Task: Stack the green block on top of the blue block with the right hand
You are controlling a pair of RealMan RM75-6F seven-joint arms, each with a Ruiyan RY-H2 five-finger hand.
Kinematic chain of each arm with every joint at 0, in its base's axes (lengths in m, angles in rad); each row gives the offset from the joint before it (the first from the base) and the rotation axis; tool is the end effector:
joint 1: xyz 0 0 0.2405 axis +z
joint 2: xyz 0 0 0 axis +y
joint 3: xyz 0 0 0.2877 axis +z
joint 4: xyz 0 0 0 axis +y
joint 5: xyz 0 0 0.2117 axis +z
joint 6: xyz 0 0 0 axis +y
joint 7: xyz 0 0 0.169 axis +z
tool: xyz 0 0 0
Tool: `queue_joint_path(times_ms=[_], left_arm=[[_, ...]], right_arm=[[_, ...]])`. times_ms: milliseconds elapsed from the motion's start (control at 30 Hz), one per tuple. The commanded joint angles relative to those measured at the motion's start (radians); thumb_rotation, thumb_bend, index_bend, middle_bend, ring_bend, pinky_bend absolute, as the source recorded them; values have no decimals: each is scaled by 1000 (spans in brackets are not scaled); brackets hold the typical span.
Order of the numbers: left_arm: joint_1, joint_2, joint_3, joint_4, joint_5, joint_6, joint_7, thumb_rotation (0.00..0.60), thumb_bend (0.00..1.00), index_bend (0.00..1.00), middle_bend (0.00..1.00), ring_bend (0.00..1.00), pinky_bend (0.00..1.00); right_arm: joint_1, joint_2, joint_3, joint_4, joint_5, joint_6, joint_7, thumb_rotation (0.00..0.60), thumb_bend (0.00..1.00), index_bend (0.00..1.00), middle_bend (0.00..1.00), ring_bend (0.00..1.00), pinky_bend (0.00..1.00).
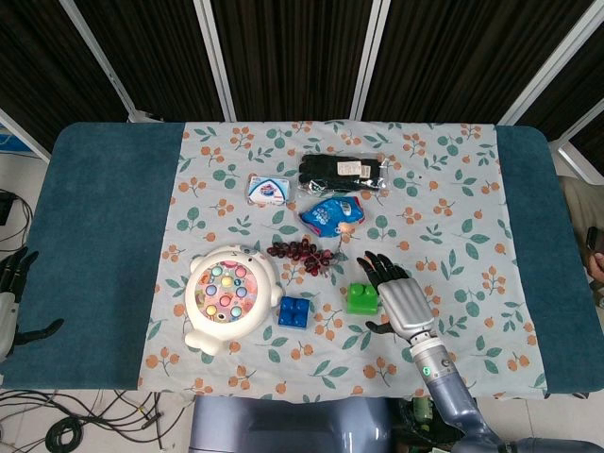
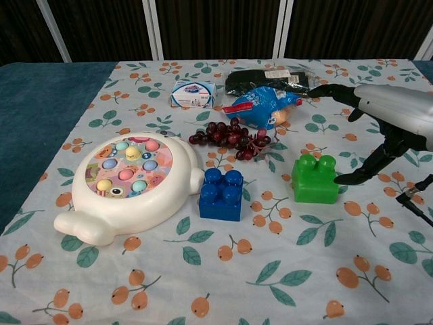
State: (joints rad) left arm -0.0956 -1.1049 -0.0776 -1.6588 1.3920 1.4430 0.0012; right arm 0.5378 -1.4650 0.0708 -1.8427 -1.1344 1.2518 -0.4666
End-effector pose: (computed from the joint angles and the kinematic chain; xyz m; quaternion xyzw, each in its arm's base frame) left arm -0.3456 0.2166 0.1760 -0.5603 -0.4229 -0.3810 0.6018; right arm -0.1804 -0.2990 0.0095 0.6869 -0.4304 0.3923 0.4348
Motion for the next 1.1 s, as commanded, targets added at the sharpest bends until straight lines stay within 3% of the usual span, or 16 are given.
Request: queue_joint_path(times_ms=[33, 833, 1100], left_arm=[[0, 0, 0, 0, 0, 1, -1, 600, 0, 0, 0, 0, 0], [1, 4, -2, 3, -1, 1, -11, 600, 0, 0, 0, 0, 0], [0, 5, -4, 1, -7, -3, -12, 600, 0, 0, 0, 0, 0]], right_arm=[[-2, -3, 3, 2, 3, -3, -3, 600, 77, 0, 0, 15, 205], [15, -42, 38, 18, 48, -47, -60, 600, 84, 1, 8, 17, 205], [38, -69, 44, 71, 98, -89, -95, 600, 120, 53, 55, 21, 205]])
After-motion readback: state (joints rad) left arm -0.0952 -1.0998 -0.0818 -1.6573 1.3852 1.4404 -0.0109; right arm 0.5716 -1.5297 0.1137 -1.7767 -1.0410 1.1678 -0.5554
